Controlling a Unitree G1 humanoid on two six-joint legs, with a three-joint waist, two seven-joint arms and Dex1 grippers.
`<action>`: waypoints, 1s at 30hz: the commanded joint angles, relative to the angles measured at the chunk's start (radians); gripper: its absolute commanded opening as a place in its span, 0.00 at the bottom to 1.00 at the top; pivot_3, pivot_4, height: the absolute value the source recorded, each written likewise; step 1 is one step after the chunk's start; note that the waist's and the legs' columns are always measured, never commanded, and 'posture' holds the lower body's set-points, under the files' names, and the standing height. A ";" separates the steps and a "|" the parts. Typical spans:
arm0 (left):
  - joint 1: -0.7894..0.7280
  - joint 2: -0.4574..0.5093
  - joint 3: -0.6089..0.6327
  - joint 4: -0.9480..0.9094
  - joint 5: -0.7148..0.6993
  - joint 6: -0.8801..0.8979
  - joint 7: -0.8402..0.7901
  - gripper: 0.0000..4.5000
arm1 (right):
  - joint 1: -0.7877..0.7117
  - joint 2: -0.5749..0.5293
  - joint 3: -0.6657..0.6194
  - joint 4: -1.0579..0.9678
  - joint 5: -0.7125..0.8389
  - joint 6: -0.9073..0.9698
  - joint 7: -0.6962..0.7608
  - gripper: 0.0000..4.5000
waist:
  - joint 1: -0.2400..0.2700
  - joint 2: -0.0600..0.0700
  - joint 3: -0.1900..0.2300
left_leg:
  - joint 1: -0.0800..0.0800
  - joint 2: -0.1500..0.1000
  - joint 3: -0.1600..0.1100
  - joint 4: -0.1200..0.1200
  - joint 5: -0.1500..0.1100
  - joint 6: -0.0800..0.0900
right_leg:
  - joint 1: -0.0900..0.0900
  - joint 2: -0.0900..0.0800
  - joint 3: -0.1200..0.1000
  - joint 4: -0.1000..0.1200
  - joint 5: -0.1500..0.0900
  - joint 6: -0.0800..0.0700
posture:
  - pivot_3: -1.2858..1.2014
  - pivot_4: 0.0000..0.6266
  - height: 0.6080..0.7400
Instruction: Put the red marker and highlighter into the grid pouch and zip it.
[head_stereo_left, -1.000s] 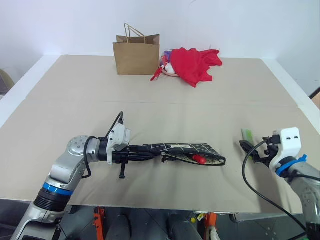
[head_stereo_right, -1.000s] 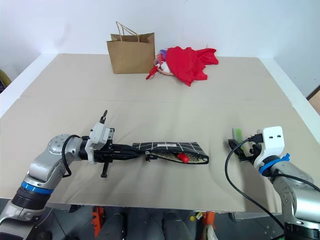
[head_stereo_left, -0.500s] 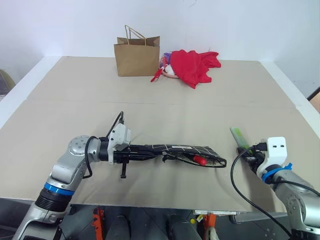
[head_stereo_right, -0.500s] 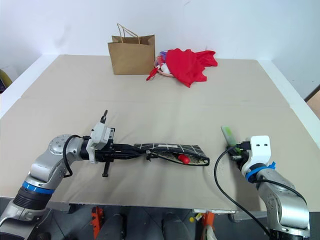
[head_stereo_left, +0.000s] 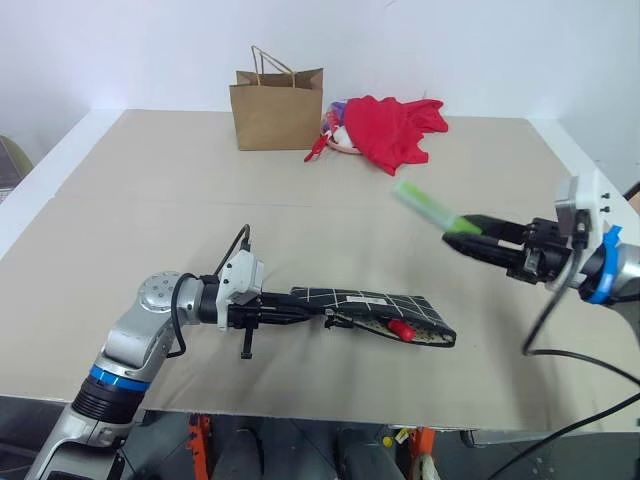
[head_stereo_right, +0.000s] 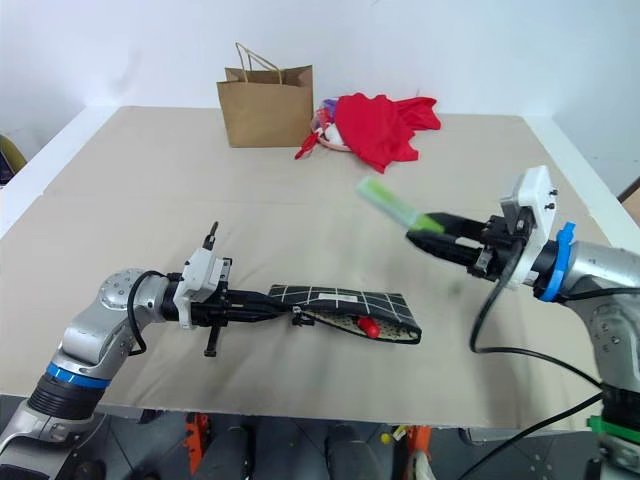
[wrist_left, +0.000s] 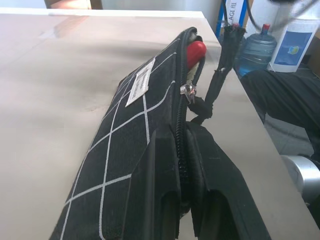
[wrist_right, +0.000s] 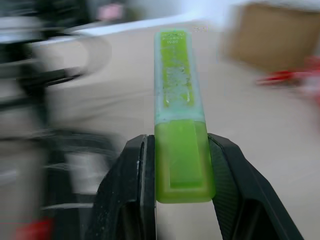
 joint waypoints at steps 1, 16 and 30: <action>-0.020 0.002 0.000 -0.008 0.000 -0.012 -0.006 0.00 | 0.059 -0.083 0.012 -0.142 0.107 0.082 0.103 0.24 | 0.003 -0.001 0.000 | 0.000 0.000 0.000 0.000 0.000 0.000 | 0.000 0.000 -0.001 0.000 -0.001 0.000 | 0.52 0.24 1.00; -0.005 -0.016 0.006 -0.038 -0.015 0.009 0.025 0.00 | 0.223 -0.117 0.066 -0.126 -0.031 0.106 0.008 0.24 | 0.011 -0.003 0.000 | -0.001 -0.002 0.001 0.003 0.000 -0.001 | 0.000 -0.003 -0.002 0.000 0.000 0.002 | 0.52 0.24 1.00; 0.001 -0.012 0.000 -0.028 -0.011 0.004 0.018 0.00 | 0.201 -0.125 0.028 -0.078 -0.023 0.101 0.040 0.24 | 0.012 -0.003 0.000 | -0.001 -0.002 0.002 0.003 0.000 -0.001 | 0.000 -0.004 -0.002 0.000 0.000 0.003 | 0.52 0.24 1.00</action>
